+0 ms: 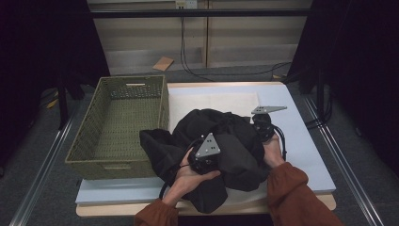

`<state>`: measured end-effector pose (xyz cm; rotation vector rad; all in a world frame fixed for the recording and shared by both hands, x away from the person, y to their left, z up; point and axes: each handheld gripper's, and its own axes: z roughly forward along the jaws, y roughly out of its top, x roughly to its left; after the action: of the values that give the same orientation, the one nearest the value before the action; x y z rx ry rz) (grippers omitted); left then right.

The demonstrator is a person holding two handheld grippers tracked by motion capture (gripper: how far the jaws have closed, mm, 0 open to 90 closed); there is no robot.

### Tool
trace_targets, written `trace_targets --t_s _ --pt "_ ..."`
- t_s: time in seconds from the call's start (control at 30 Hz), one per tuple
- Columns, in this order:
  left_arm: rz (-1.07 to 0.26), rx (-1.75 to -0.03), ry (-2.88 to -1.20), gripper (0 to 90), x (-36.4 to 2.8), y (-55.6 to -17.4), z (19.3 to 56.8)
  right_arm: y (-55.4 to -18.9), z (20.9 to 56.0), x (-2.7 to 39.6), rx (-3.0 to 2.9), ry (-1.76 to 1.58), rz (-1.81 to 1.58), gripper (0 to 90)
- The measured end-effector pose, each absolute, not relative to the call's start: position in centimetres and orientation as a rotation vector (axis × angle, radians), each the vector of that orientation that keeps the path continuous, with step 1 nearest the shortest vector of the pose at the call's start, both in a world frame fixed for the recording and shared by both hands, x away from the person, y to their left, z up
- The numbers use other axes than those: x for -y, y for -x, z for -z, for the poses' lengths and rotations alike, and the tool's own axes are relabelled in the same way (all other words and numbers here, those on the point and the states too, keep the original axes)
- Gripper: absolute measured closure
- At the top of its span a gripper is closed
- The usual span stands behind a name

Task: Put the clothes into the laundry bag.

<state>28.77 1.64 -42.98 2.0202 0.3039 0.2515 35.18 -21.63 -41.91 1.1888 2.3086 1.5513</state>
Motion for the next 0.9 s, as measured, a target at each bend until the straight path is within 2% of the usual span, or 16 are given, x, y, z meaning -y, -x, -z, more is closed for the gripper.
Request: trace_targets --t_s 0.4,0.53,0.7,0.8,0.9 --pt "-0.181 -0.278 -2.133 64.6 -0.6 -29.0 46.3 -34.9 41.2 21.4 -2.278 -1.165 -1.560 88.9" --pt "-0.245 -0.264 -2.167 64.7 0.2 -28.7 47.3 -34.6 40.8 21.5 -2.258 -1.149 -1.576 88.8" --pt "-0.252 -0.268 -2.174 64.6 0.3 -28.6 47.4 -34.1 40.1 21.1 -2.247 -1.128 -1.573 88.8" --pt "-0.238 -0.280 -2.164 62.5 0.3 -28.6 47.3 -34.2 40.3 21.1 -2.239 -1.129 -1.567 88.6" --pt "-0.217 -0.273 -2.157 56.7 0.3 -28.7 47.2 -34.3 40.7 21.2 -2.229 -1.142 -1.563 88.7"
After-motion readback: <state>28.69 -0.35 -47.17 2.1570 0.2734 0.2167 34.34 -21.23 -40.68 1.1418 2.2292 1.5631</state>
